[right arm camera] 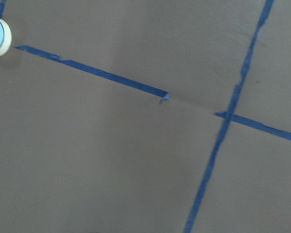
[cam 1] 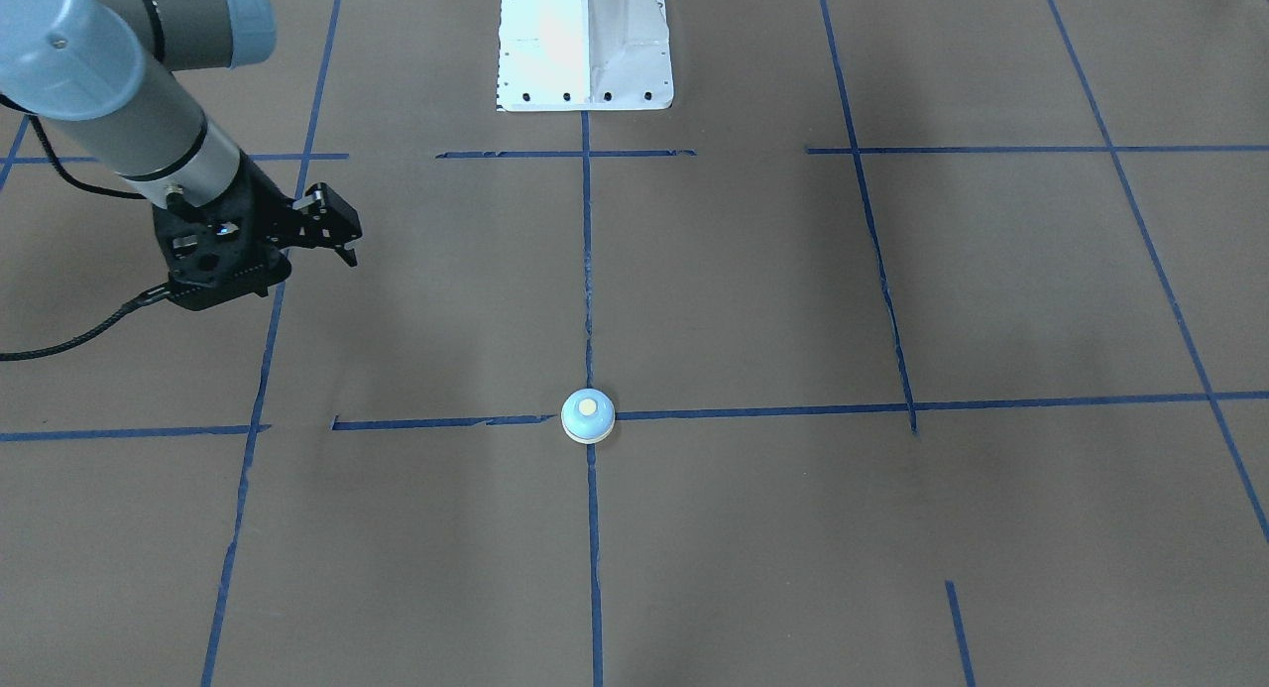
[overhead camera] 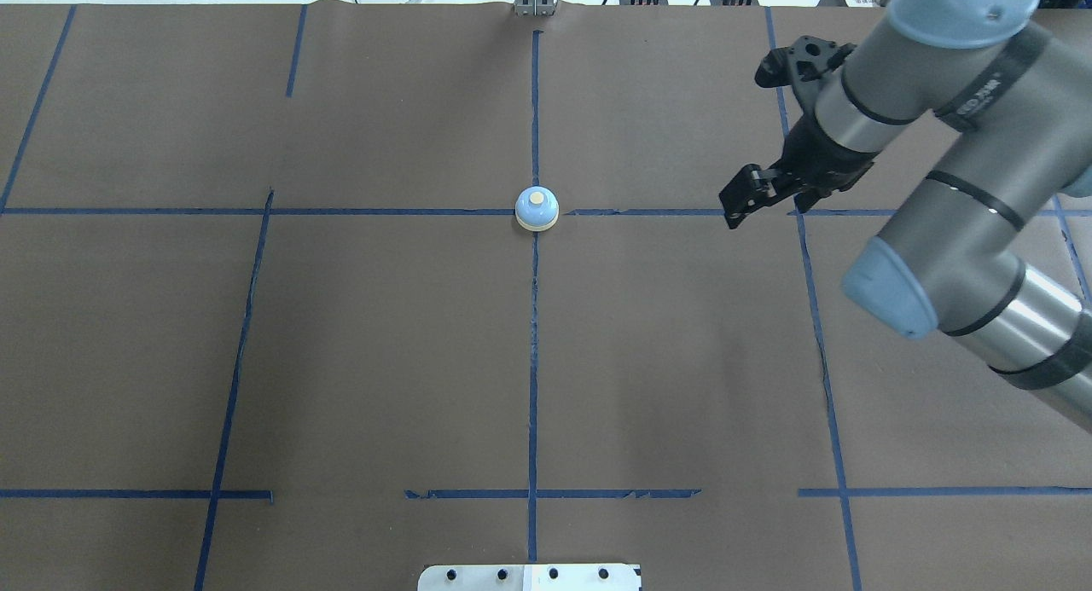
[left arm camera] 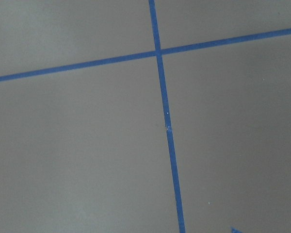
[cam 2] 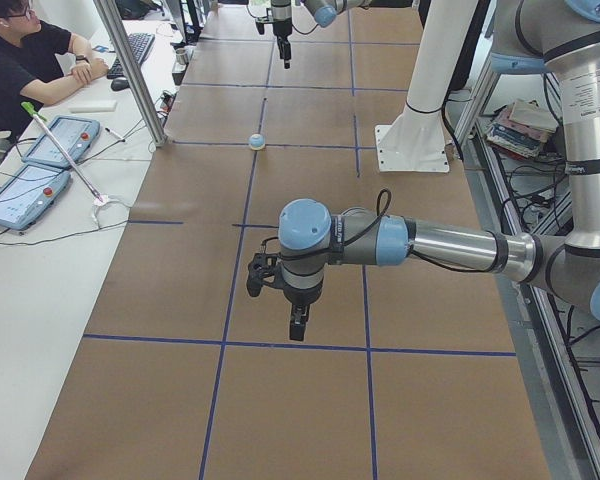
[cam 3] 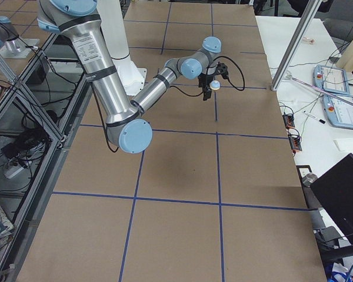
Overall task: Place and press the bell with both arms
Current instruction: 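Move the right gripper above the bell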
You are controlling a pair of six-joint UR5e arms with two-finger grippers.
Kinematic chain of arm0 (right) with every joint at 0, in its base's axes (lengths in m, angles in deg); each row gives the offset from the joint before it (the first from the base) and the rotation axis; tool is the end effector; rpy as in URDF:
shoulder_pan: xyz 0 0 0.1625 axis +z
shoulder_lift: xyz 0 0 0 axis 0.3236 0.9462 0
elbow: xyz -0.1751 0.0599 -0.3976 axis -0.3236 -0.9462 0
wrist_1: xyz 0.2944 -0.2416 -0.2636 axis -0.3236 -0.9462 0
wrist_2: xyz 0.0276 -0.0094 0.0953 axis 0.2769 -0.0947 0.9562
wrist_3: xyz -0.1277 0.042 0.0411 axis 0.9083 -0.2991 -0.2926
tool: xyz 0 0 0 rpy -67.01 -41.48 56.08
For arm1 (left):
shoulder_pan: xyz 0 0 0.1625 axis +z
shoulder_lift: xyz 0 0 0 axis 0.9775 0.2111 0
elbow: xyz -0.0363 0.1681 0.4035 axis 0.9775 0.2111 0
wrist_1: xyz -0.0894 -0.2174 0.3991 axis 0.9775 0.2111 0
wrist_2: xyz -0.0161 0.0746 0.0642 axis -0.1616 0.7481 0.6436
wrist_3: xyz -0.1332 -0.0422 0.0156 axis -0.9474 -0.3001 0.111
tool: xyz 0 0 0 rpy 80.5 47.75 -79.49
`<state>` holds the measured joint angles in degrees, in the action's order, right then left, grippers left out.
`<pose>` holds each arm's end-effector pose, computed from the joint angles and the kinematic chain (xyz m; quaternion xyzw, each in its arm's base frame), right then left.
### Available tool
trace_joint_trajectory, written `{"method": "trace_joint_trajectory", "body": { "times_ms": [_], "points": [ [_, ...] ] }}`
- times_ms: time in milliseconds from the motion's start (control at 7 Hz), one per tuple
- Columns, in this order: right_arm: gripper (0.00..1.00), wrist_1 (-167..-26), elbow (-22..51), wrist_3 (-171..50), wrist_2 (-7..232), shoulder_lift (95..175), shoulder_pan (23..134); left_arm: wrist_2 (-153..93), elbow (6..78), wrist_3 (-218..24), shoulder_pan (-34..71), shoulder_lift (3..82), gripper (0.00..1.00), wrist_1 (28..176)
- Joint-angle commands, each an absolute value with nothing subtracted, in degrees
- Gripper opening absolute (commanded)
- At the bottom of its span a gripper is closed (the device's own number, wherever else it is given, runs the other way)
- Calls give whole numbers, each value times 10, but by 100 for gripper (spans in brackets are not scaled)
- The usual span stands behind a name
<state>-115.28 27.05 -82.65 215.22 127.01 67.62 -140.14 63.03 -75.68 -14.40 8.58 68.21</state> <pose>-0.4075 -0.5417 0.2729 0.0476 -0.4210 -0.1173 0.8982 -0.0561 -0.4276 0.6343 0.0263 0.3558 0.0348 0.9336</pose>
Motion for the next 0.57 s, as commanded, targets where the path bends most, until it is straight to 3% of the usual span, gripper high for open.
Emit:
{"method": "trace_joint_trajectory", "body": {
  "times_ms": [0, 143, 429],
  "points": [
    [70, -1152, 131, -957, 2080, 1120, 610, -1412, 628, -748, -156, 75, 100, 678],
    [39, -1137, 56, -986, 2076, 1059, 597, -1412, 628, -751, -156, 75, 100, 678],
    [3, -1034, -86, -1057, 2065, 985, 580, -1412, 627, -756, -156, 75, 100, 679]
  ]
}}
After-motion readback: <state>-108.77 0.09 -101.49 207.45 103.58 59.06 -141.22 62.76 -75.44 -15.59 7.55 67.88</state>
